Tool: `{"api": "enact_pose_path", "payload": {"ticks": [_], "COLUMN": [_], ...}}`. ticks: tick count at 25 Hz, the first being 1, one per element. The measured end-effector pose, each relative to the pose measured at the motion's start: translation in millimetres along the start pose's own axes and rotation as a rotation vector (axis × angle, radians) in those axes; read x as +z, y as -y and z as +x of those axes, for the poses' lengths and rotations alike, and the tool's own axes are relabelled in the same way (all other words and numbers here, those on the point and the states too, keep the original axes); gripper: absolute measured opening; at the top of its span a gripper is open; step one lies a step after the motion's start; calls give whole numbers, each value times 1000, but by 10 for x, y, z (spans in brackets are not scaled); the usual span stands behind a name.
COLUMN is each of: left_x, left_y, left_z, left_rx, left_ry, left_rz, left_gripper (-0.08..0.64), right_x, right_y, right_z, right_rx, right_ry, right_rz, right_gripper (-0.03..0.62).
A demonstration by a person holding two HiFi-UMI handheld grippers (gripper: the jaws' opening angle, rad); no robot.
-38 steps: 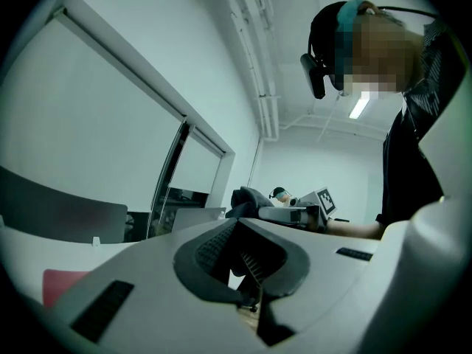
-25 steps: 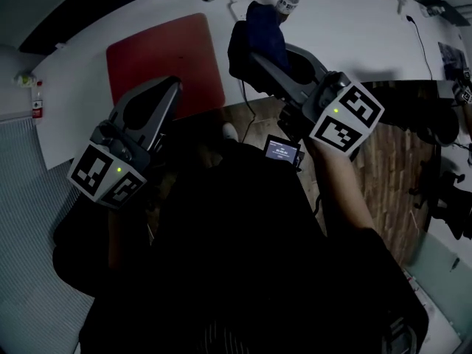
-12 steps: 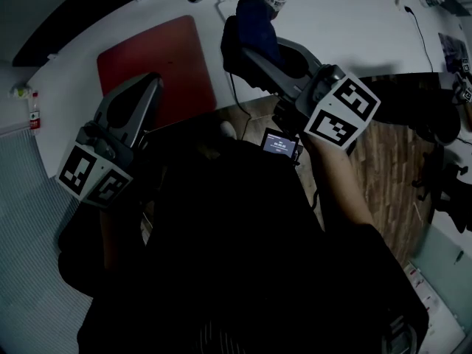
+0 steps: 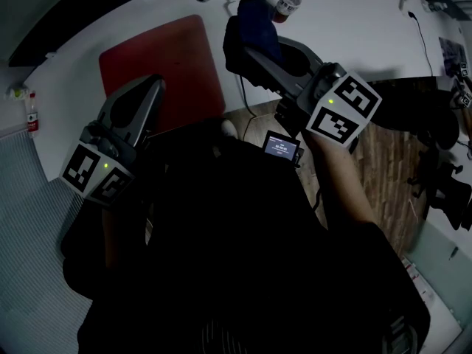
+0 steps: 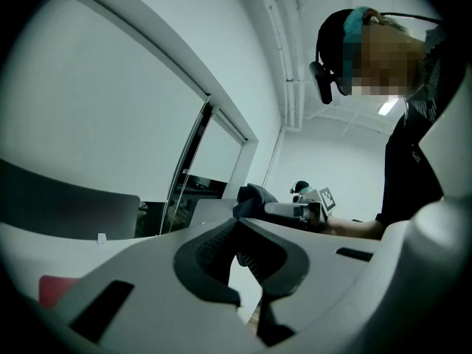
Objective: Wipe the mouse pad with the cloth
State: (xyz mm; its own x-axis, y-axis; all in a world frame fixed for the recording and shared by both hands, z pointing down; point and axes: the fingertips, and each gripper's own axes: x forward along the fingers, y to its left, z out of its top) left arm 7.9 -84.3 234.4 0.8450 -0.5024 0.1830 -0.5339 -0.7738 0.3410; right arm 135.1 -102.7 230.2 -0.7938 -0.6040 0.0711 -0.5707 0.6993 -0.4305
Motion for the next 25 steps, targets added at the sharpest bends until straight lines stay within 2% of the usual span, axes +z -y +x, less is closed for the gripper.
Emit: {"api": "enact_pose_path", "payload": {"ticks": [7, 14, 20, 25], "left_x": [-50, -133, -232, -428], "left_y": [-511, -1222, -1378, -1460], "left_z": [-164, -467, -400, -274], "left_rx": [-58, -84, -102, -77], "left_ry": [-40, -42, -59, -110], "left_rz": [41, -26, -56, -82], "left_gripper": [8, 8, 8, 8], "right_x": [143, 185, 145, 175], "right_y": [-129, -231, -74, 153], "right_z": [510, 1075, 1107, 1209], "right_rx": [-59, -111, -147, -122], "right_ry": [-16, -57, -91, -74], "right_rz": [-54, -103, -62, -18], "right_gripper": [67, 67, 67, 67]}}
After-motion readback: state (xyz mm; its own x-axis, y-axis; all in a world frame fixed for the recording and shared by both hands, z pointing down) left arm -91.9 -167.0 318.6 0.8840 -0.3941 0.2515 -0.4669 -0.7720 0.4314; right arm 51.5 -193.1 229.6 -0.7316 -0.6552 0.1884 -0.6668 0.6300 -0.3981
